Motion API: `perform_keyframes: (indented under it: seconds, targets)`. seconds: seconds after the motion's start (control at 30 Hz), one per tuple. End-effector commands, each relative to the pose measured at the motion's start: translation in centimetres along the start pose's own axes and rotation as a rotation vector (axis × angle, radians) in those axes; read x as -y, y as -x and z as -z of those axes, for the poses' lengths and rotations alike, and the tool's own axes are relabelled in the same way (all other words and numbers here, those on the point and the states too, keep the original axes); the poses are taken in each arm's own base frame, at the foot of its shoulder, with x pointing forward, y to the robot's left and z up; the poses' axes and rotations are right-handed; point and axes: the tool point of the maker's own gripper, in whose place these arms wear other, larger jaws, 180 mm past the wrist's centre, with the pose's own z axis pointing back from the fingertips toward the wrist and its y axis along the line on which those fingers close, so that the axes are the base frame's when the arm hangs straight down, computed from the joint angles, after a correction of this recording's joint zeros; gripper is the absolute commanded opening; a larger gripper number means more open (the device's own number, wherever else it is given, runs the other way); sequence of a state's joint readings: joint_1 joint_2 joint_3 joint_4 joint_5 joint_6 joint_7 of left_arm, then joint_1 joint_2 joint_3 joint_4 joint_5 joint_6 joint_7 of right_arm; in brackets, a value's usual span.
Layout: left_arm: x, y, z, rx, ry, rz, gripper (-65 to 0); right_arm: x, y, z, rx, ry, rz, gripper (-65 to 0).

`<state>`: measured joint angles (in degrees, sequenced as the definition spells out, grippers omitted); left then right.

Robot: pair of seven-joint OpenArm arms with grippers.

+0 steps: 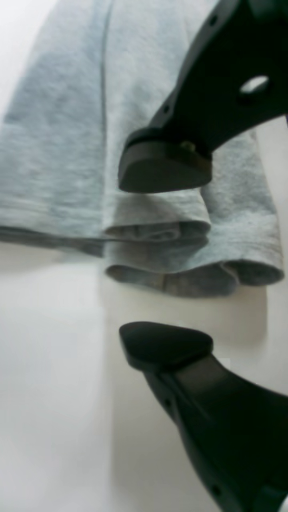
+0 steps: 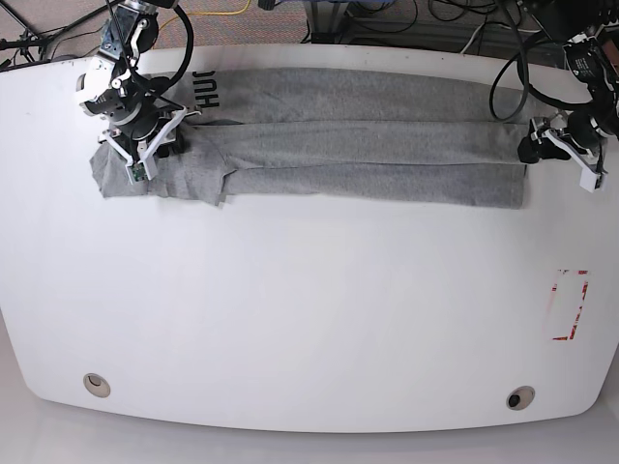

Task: Fold the T-shirt properly
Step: 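Regrasp the folded shirt edge with the left gripper near its side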

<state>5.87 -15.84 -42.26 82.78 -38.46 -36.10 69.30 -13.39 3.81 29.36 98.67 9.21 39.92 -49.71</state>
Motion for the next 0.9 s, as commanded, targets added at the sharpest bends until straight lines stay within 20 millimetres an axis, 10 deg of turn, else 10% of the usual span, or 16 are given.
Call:
perform_keyframes:
  seconds: [0.0, 0.63, 0.77, 0.87]
  targets:
    - [0.7, -1.9, -0.1, 0.047, 0.030, 0.037, -17.9, 0.3, 0.1, -0.3, -0.019, 0.015, -0.016, -51.2]
    - [2.7, 1.6, 2.9, -0.086, 0.115, 0.026, -20.0, 0.5, 0.1, -0.4, -0.016, 0.020, -0.014, -51.2]
    - [3.1, 1.9, 3.2, -0.102, 0.118, 0.036, -30.7, 0.5, 0.1, -0.4, -0.016, 0.020, -0.014, -51.2]
    - [3.1, 2.0, 3.2, -0.106, 0.117, 0.036, -51.5, 0.5, 0.1, -0.4, -0.015, 0.019, -0.013, -51.2]
